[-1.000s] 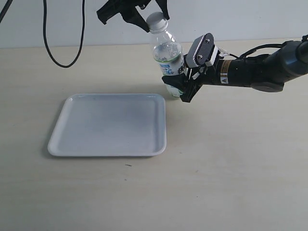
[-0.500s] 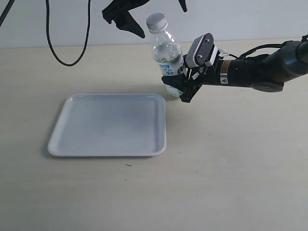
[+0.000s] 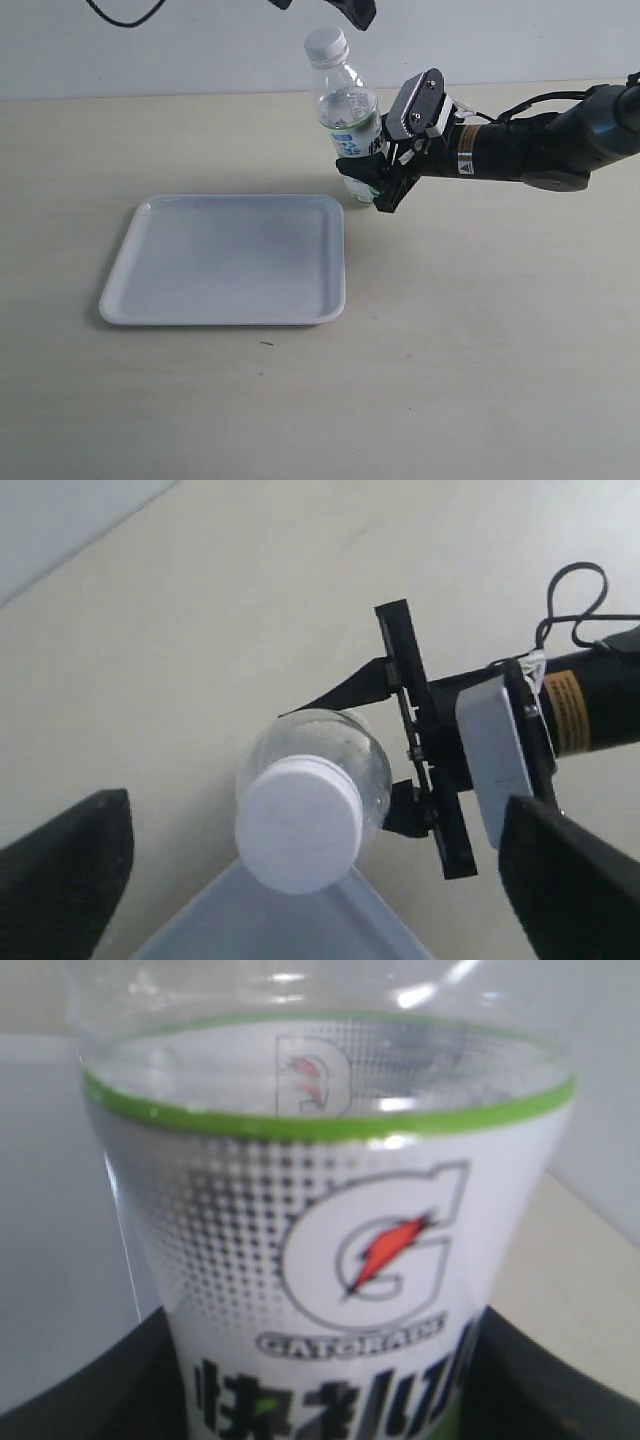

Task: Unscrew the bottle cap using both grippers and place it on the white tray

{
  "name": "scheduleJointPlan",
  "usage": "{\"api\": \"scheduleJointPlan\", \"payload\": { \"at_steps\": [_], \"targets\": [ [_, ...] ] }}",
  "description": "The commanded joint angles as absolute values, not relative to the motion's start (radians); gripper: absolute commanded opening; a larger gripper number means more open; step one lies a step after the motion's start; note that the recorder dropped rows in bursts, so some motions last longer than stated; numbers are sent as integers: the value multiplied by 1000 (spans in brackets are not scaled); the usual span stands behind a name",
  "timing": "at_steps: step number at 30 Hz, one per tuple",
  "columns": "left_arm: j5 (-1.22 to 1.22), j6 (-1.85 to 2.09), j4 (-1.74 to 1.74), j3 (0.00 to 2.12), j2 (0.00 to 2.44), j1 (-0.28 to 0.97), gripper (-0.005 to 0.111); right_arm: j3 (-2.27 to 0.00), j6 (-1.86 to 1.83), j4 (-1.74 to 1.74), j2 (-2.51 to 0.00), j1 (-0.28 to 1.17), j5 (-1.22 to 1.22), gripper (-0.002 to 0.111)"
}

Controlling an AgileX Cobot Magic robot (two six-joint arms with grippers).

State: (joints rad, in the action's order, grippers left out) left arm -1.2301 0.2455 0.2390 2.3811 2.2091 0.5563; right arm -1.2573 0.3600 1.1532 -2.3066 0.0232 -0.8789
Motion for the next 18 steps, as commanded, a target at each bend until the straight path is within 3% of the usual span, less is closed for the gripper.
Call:
{"api": "scheduleJointPlan", "payload": {
  "at_steps": [1,18],
  "targets": [
    [-1221,369,301,2388,2197,548,94,-1253,367,1185,-2317,24,-865,0],
    [-1221,627,386,2379,2245,499,94,-1253,369,1184,-2317,24,-888,0]
  ]
}}
